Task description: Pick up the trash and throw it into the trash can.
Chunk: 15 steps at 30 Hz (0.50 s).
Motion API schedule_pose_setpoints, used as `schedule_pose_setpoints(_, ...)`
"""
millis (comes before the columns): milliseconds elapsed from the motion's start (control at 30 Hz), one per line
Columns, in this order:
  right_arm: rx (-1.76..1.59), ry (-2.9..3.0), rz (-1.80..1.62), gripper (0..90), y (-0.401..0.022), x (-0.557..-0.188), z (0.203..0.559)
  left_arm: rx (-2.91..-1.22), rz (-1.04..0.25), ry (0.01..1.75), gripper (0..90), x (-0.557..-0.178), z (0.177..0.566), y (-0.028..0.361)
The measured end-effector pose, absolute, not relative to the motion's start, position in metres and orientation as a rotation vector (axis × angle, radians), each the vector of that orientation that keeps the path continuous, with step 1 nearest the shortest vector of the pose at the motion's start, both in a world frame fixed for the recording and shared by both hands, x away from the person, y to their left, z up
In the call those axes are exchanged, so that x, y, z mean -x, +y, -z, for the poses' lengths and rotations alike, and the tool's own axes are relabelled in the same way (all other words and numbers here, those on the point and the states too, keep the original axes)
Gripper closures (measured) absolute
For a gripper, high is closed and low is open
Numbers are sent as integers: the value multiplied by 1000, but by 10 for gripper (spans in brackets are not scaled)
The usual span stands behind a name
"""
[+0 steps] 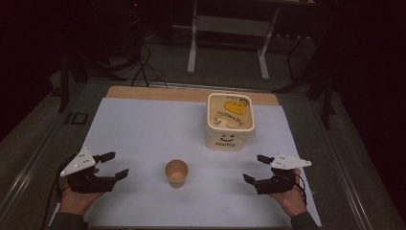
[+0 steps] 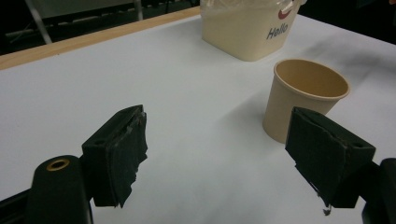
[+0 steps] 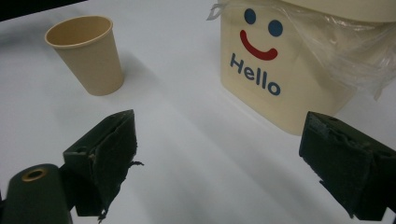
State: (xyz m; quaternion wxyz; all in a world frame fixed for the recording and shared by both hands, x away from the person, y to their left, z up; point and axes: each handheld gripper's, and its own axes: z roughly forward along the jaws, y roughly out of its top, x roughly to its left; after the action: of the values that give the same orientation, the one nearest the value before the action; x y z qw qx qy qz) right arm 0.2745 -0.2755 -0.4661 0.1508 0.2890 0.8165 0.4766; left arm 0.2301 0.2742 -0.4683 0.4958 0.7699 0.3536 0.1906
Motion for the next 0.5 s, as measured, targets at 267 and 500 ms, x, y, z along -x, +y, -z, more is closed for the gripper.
schedule_pose_setpoints(267, -844, 2350, -1363, 110, -276, -276, 467, -1888, -458, 850, 219, -230, 470, 272)
schedule_pose_setpoints(500, -858, 2369, -1354, 111, -276, -277, 469, -1889, -462, 853, 221, -230, 470, 272)
